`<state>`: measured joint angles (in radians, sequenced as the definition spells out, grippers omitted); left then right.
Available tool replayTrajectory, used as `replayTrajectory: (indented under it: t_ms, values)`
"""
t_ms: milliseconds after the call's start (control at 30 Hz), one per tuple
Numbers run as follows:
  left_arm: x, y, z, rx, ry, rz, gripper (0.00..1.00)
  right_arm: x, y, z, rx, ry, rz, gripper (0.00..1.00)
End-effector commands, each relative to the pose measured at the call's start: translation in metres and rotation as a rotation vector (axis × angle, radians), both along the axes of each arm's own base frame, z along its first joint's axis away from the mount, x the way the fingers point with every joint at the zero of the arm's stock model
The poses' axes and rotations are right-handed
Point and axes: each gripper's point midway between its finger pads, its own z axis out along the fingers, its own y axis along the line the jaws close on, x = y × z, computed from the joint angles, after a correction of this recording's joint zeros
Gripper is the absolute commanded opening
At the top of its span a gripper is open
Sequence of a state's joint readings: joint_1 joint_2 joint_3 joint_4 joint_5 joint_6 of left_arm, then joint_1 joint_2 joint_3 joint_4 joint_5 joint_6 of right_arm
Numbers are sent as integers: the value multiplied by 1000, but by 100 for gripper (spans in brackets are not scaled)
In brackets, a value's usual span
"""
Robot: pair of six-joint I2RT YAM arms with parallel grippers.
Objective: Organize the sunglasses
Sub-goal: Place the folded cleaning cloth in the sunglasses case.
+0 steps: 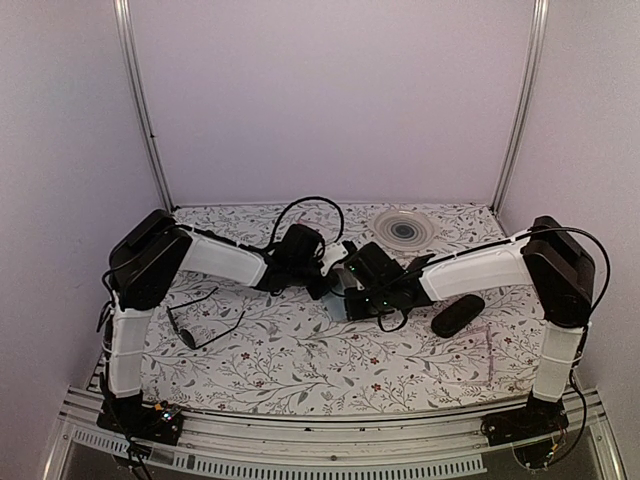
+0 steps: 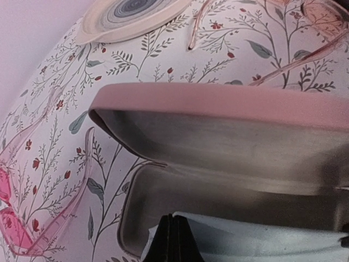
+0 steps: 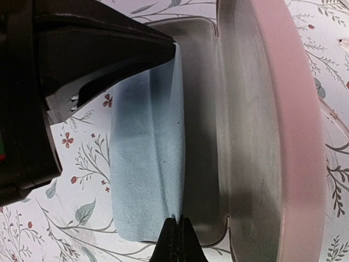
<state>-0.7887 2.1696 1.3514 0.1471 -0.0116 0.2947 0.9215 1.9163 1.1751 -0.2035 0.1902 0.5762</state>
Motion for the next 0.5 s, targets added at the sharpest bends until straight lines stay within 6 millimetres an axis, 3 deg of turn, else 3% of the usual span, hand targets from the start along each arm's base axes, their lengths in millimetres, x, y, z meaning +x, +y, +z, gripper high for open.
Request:
replayTrajectory:
  t_ms: [0, 467]
  values:
    - [6, -5, -8, 16, 12, -11, 0, 13, 2, 4, -16, -17, -23, 0]
    - [13, -11, -20, 42, 18, -19, 0, 18, 2, -7, -49, -13, -36, 0]
